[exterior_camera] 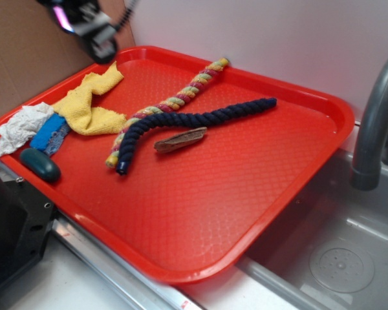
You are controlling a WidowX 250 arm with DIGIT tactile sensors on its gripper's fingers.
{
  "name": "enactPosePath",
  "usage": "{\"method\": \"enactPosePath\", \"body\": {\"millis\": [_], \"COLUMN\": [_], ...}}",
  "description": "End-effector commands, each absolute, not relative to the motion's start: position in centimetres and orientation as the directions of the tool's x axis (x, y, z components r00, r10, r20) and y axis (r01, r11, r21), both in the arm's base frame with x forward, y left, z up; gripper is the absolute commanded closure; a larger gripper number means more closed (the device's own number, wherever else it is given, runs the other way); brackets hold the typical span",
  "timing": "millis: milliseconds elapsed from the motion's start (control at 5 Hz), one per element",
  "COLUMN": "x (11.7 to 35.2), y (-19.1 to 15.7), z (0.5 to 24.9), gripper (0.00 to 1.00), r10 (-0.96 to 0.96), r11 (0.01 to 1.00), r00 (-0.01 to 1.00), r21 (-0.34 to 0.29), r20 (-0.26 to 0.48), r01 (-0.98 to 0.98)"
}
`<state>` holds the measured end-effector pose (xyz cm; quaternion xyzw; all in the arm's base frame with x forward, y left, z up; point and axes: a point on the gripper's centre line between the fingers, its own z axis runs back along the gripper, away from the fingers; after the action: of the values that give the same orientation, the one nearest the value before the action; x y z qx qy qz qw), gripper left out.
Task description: Grab the wood chip.
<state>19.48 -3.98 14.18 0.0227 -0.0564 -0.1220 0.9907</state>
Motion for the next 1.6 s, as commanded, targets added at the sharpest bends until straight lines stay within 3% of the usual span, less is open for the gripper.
{"method": "enactPosePath", "body": {"millis": [0,400,800,1000,1400], "x": [24.5,23.1,18.3,16.7,14.9], "y": [-6.9,-7.7,-10.7,-11.5,-11.0], "z": [8.0,3.1,0.7,0.5,0.7], "gripper": [0.00,0.00,0.00,1.00,1.00], "r10": [-0.199,-0.192,-0.271,-0.270,-0.236], "r11": [0.980,0.981,0.962,0.962,0.971], "r00": [0.959,0.978,0.962,0.962,0.971], "r21": [0.026,0.032,-0.029,-0.028,-0.025], "r20": [0.202,0.084,0.043,0.031,0.034], "r01": [0.198,0.190,0.272,0.271,0.237]}}
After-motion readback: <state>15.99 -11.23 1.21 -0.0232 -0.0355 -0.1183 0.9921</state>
